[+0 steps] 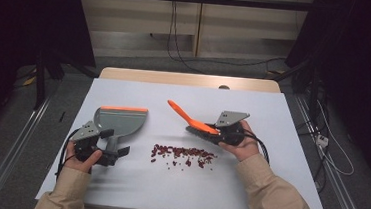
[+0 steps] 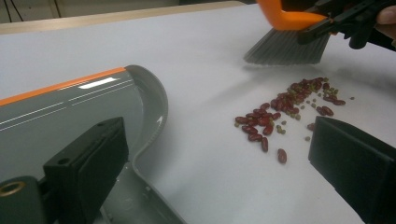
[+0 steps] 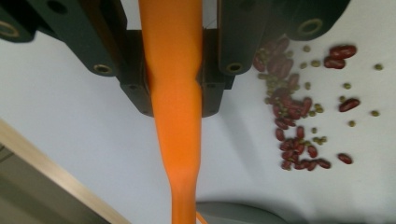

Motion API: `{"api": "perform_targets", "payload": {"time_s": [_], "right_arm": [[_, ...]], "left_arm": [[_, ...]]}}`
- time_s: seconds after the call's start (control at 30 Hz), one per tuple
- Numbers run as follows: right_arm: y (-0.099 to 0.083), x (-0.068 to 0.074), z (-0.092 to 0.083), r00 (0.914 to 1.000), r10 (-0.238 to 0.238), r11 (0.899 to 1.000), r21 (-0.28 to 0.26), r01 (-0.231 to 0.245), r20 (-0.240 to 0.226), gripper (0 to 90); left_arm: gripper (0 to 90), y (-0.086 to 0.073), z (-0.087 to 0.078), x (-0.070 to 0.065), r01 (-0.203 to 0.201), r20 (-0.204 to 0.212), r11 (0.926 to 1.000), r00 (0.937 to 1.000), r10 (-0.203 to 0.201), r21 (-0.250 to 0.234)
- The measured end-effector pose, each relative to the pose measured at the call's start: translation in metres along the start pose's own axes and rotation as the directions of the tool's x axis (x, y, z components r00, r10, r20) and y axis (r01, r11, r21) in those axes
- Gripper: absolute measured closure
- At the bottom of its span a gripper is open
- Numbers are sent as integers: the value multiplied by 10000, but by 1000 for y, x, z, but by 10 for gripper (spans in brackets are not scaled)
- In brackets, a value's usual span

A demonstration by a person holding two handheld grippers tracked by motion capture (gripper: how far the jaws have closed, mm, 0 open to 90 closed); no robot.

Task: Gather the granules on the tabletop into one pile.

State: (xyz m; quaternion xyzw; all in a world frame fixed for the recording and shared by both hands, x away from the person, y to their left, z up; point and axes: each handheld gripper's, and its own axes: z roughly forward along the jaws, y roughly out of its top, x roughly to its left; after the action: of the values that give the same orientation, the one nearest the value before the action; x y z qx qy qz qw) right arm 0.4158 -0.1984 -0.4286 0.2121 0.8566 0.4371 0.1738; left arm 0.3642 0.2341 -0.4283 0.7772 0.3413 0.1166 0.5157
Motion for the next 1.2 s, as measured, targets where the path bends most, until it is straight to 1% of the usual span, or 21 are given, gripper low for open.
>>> {"api": "perform_targets", "payload": {"time_s": [0.07,0.13,0.2,0.27,0.3,0.33,0.37,0.5,0.57,0.67,0.73,0.83,0.87,0.9,0.93,1.0,1.07,1.1,1.13,1.17,1.2], "right_arm": [[-2,-3,5,9992,411,9988,282,-411,3,714],[-1,-4,7,9951,985,9947,303,-986,48,712],[2,-5,7,9875,1565,9860,547,-1573,176,708],[7,-4,6,9807,1904,9768,913,-1938,451,667],[11,-4,6,9771,2067,9732,925,-2107,505,660],[14,-4,5,9716,2320,9668,992,-2356,466,664],[18,-5,5,9682,2435,9621,1125,-2486,570,666],[28,-5,8,9678,2339,9530,1754,-2472,928,692],[29,-5,10,9646,2431,9438,2044,-2596,1024,708],[30,-5,10,9600,2543,9360,2200,-2747,1169,714],[32,-4,10,9652,2291,9368,2407,-2538,1260,715],[33,-4,11,9576,2534,9295,2397,-2802,1369,717],[33,-5,11,9496,2800,9222,2356,-3068,1407,717],[33,-5,10,9441,2928,9189,2286,-3216,1512,717],[33,-5,10,9417,2934,9192,2219,-3253,1648,717],[33,-4,7,9285,3229,9152,1894,-3556,1832,716],[34,-5,4,9007,4051,8974,1200,-4245,1566,717],[35,-4,2,8840,4430,8838,928,-4586,1495,717],[37,-3,1,8780,4555,8811,667,-4683,1473,716],[39,-1,0,8690,4720,8742,487,-4832,1486,717],[41,1,0,8638,4830,8700,326,-4919,1437,717]], "left_arm": [[47,0,0,0,3,7,10000,10000,-3,1],[47,0,0,0,26,24,10000,10000,-26,-2],[47,-1,1,1,48,25,10000,10000,-48,-31],[47,0,1,0,35,21,10000,10000,-35,6],[47,-1,1,0,28,35,10000,10000,-28,4],[47,-1,1,0,35,45,10000,10000,-35,11],[47,-1,2,0,30,38,10000,10000,-30,22],[47,-1,1,0,41,49,10000,10000,-41,14],[47,-1,1,1,58,45,10000,10000,-58,-5],[47,-1,1,1,60,50,10000,10000,-60,-2],[47,-1,2,1,46,53,10000,10000,-46,22],[47,-1,1,0,15,39,10000,10000,-15,53],[47,-1,1,0,6,26,10000,10000,-6,46],[47,-1,1,0,15,10,10000,10000,-15,44],[47,-1,1,1,36,4,10000,10000,-36,16],[47,-1,1,1,56,8,10000,10000,-56,-21],[47,-1,1,1,51,16,10000,10000,-51,14],[47,-1,1,1,46,15,10000,10000,-46,27],[47,-1,1,1,48,13,10000,10000,-48,23],[47,-1,1,1,44,11,10000,10000,-44,13],[47,-1,1,1,40,16,10000,10000,-40,4]]}}
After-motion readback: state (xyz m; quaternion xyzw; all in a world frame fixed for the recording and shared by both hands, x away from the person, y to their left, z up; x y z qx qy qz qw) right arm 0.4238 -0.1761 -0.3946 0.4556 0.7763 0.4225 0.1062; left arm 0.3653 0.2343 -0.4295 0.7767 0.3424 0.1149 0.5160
